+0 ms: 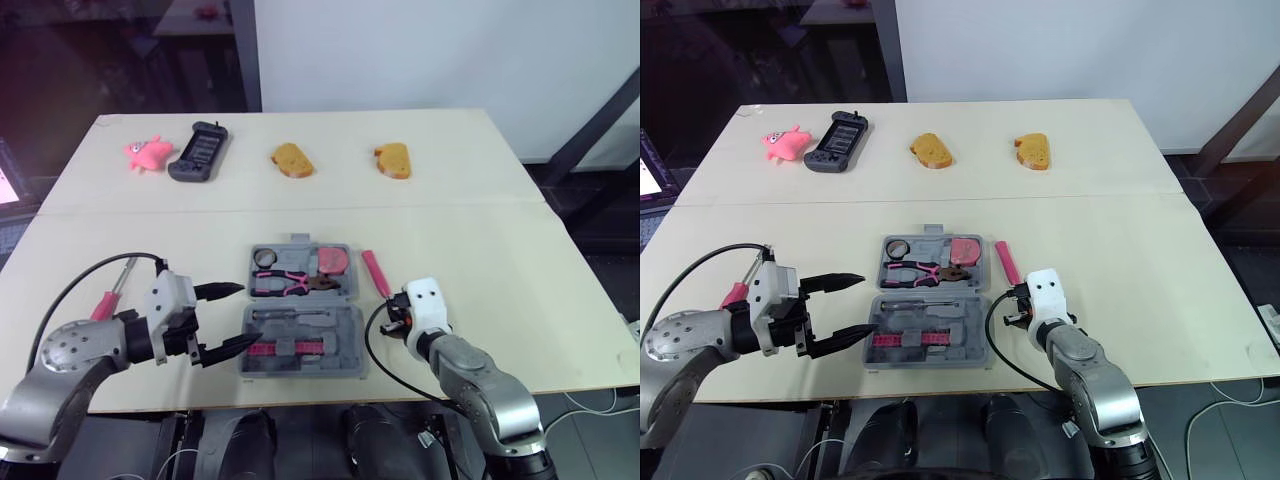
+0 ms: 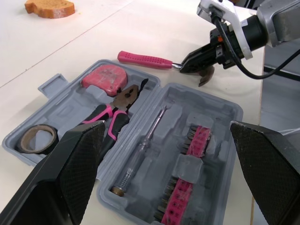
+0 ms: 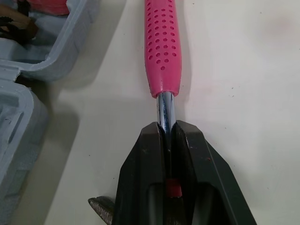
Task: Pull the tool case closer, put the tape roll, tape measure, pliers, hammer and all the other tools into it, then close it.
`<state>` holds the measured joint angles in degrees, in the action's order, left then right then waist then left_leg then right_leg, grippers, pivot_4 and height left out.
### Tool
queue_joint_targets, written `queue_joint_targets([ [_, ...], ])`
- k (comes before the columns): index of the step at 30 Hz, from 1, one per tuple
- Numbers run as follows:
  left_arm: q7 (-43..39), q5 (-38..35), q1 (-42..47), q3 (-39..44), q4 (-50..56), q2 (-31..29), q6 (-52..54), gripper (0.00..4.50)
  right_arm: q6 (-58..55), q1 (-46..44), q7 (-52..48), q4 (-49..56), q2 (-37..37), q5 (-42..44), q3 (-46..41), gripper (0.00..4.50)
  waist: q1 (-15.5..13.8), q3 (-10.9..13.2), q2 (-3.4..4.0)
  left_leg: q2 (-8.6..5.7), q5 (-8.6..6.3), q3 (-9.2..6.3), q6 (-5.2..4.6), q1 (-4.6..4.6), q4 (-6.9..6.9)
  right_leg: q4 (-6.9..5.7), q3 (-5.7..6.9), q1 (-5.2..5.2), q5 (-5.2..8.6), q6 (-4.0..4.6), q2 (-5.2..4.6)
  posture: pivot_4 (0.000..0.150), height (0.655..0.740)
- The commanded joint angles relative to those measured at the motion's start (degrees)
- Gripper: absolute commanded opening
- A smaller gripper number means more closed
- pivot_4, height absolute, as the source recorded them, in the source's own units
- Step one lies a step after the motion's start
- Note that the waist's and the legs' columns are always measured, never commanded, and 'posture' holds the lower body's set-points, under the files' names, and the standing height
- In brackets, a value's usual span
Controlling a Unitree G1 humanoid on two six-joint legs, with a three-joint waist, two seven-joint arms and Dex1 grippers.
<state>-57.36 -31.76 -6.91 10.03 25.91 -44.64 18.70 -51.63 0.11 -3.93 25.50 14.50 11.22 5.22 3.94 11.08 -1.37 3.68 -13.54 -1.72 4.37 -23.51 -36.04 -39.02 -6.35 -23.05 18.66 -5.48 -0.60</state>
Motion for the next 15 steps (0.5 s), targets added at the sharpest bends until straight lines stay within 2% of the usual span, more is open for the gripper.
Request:
queue_joint_targets([
  [1,0.0,-0.8,0.3,1.2,1.3,-0.4,0.2,4.5,2.4,-0.7,-0.8,2.6,-0.2,-0.3,-1.3,0.07,0.0,0.0,0.0,0.0,0.0,0.0,0.0,0.0,0.0,0.0,0.0,0.0,0.0,0.0,0.0,0.15,0.74],
  [5,1.1,-2.4,0.3,2.3,1.5,0.0,1.9,4.5,2.3,-2.9,-3.5,8.4,2.6,0.6,-3.5,0.07,0.0,0.0,0.03,0.0,0.0,0.0,0.0,0.0,0.01,0.0,0.0,-0.01,-0.02,-0.04,0.0,0.15,0.74],
  [9,1.4,-4.6,0.7,6.0,-0.9,0.2,2.6,4.5,-4.2,-12.3,-14.5,16.9,11.9,8.6,-6.6,0.07,0.1,0.0,0.06,0.0,0.0,0.0,0.0,0.0,-0.04,-0.04,0.0,0.0,-0.04,-0.06,0.0,0.15,0.74],
  [12,-0.9,-4.7,0.4,8.4,-3.7,0.6,-0.3,4.5,-11.3,-20.8,-24.7,18.8,19.6,16.5,-3.4,0.07,0.1,0.0,0.06,0.01,0.0,-0.02,0.0,0.06,0.02,-0.07,0.04,0.0,-0.04,-0.07,0.03,0.15,0.74],
  [15,-4.2,-2.8,0.6,10.7,-8.7,1.5,-7.7,4.5,-15.9,-31.5,-33.8,17.2,26.5,19.9,6.1,0.07,0.0,0.0,0.08,0.03,-0.02,-0.14,-0.04,0.06,0.12,-0.07,0.17,0.02,-0.03,-0.05,0.04,0.15,0.74],
])
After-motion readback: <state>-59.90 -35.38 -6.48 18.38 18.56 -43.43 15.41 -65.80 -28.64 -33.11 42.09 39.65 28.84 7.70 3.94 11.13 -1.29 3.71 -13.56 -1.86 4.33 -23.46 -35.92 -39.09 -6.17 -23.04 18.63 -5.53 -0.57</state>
